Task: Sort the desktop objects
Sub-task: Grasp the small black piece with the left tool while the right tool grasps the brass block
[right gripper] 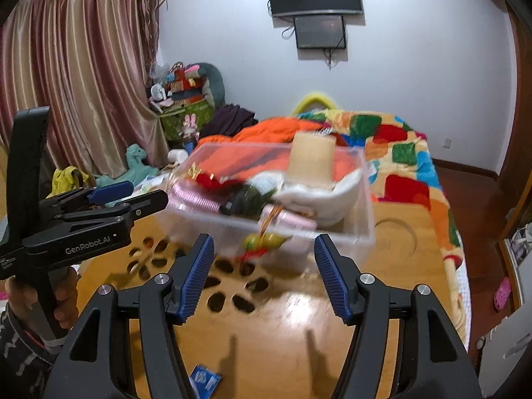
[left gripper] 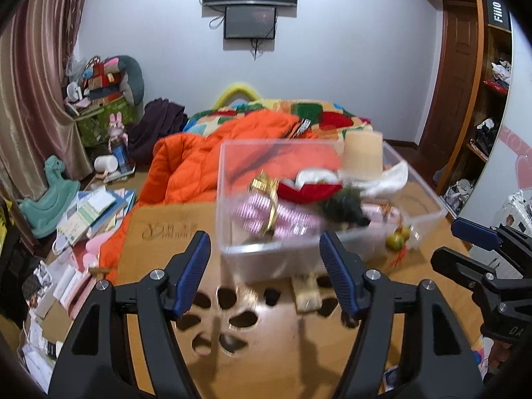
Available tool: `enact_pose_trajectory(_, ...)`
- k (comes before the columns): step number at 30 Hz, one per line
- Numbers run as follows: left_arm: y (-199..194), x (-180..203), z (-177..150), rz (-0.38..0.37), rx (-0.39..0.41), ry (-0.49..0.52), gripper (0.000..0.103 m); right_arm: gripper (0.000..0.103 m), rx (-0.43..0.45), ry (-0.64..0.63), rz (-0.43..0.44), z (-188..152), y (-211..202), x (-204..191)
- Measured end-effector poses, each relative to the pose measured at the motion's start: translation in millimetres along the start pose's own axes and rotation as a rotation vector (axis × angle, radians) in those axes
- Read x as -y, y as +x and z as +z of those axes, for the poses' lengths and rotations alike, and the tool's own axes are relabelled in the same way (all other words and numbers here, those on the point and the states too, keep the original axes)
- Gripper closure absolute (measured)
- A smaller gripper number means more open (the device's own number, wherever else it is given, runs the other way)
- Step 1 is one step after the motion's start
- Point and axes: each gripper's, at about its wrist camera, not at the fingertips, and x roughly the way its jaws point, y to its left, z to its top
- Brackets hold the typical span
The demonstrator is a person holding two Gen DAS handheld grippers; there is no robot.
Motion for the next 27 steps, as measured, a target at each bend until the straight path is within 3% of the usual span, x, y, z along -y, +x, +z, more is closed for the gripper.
enact_pose_trajectory(7, 12.5, -14.5, -29.7, 0.007, -0.065, 0.018, 0.039, 0.044, -0.115, -0.003, 0.103, -21.5, 36.6, -21.5)
enact_pose_trajectory(12, 24.4, -29.9, -45.7, -0.012, -0.116, 0.012, 0.05, 0.044, -0.182, -0.054, 0.126, -27.1, 66.4, -43.4)
enact_pose_trajectory(17, 31.0, -46.7, -53.7, -0.039, -0.135, -0.024, 0.05, 0.046, -0.218, -0.092, 0.12, -22.8, 90.7, -59.2)
enact_pose_trajectory(20, 31.3, -53.2, -55.3, -0.066, -0.14, -0.042, 0.051, 0.055, -0.218, -0.103, 0.104, -19.9, 99.6, -65.9)
enact_pose_trajectory(22, 29.0, -54.7, -54.2, -0.078, -0.133, -0.037, 0.051, 0.068, -0.24, -0.117, 0.078, -18.8, 107.9, -69.2)
enact_pose_trajectory(27, 28.5, -49.4, -51.8, -0.084, -0.127, 0.002, 0.051, 0.07, -0.253, -0.165, 0.041, -19.3, 116.4, -76.5)
